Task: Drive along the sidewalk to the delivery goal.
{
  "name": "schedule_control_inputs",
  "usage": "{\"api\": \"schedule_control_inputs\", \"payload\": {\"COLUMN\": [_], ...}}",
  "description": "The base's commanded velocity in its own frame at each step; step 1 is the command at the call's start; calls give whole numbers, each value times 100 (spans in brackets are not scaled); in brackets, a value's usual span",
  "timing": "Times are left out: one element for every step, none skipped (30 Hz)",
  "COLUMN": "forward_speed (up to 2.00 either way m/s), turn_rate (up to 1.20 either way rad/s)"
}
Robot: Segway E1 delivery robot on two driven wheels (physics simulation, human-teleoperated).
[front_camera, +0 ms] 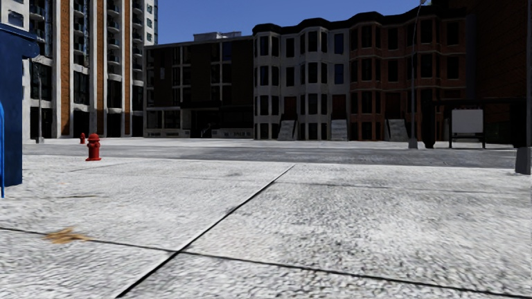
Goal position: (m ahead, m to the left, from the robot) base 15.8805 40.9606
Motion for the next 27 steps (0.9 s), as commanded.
{"api": "schedule_control_inputs", "payload": {"forward_speed": [200,200,200,200,200,200,200,200,200,200,200,200,200,200,200,200,200,200,200,200,200,200,200,200,200,200,200], "turn_rate": [110,66,53,43,33,33,23,11,3,0,0,0,0,0,0,0,0,0,0,0,0,0,0,0,0,0,0]}}
